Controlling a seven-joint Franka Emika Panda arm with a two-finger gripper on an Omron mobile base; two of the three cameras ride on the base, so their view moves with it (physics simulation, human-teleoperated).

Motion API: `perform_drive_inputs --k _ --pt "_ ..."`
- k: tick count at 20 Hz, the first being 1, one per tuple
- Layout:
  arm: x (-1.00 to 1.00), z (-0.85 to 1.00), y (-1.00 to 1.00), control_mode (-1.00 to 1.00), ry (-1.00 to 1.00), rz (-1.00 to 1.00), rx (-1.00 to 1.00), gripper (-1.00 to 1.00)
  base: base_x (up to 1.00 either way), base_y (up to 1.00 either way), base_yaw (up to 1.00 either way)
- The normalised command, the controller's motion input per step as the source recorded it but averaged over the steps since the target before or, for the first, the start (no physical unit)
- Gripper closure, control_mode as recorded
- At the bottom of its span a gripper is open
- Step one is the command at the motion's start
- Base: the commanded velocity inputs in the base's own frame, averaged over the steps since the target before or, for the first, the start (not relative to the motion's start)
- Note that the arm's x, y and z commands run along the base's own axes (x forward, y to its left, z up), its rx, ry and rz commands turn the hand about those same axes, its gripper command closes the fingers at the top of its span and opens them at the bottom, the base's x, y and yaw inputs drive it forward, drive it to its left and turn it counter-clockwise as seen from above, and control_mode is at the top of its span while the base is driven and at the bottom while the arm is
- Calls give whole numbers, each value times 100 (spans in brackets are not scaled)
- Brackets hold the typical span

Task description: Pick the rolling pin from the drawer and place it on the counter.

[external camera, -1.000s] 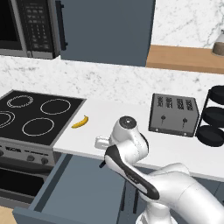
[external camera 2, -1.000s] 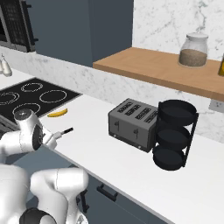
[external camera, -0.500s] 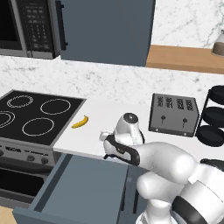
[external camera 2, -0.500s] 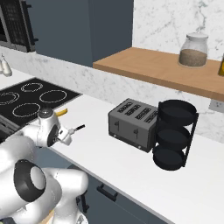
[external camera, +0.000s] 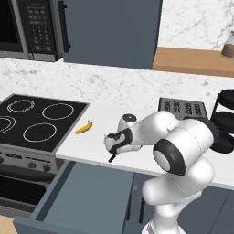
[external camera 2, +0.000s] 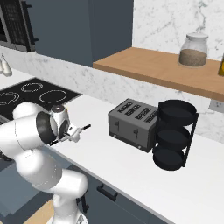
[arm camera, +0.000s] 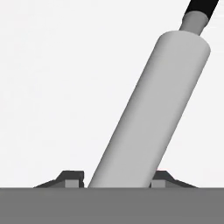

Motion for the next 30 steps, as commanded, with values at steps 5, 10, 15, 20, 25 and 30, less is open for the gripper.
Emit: perform_drive_inputs --k 5,10,15,20,25,30 --pt "3 -25 1 -100 -5 0 -5 -100 0 0 0" --pt "-10 41 -7 -100 -11 0 0 -100 0 0 0" --pt "-53 86 -7 -100 -10 0 0 -100 0 0 0" --pt "-87 62 0 -100 -2 1 0 -100 0 0 0" --pt "-92 57 -1 -100 -8 3 0 -100 0 0 0" --pt "-53 57 -3 -100 -8 3 0 -100 0 0 0"
